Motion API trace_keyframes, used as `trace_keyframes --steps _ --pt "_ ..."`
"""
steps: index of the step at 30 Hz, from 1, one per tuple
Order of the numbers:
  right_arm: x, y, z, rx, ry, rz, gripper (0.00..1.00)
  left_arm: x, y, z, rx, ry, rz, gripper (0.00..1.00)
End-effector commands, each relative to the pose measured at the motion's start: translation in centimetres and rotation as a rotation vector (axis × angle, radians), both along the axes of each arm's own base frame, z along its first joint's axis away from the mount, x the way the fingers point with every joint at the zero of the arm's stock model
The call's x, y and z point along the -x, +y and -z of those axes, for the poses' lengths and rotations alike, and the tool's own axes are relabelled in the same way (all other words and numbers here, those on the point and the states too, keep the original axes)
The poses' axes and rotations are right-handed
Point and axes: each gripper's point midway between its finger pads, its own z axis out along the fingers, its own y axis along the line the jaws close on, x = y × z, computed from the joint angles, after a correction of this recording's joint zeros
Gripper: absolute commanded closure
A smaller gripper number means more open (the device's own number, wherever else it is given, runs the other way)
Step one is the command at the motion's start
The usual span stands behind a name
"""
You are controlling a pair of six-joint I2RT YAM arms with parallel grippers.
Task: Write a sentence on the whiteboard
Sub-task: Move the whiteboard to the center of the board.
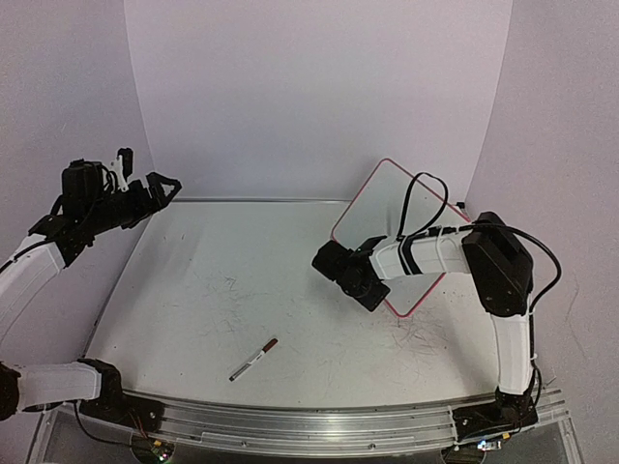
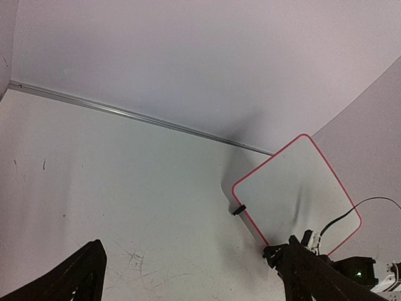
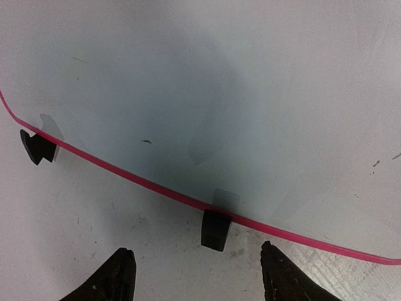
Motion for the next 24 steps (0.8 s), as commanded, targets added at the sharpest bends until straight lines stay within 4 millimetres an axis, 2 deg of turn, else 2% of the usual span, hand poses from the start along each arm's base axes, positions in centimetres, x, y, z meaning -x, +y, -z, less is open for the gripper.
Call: trace_keyframes --steps 1,6,17,24 --pt "-1.4 -1.1 -0.4 0.06 -0.023 0.022 0.3 0.7 -0.5 -1.5 0.022 -0.042 0.03 0.01" --pt "-1.8 -1.4 0.0 0.072 -0.022 0.03 0.31 0.7 -0.9 -1.0 0.031 -0.024 0.041 0.01" --pt "-2.2 -1.6 1.3 0.081 -0.005 0.045 0.49 0.5 -1.2 -1.2 0.036 -0.02 0.053 0.01" --pt "-2.5 -2.2 1.7 0.096 0.001 0.053 0.54 0.4 -1.4 -0.9 0.041 -0.008 0.058 0.01"
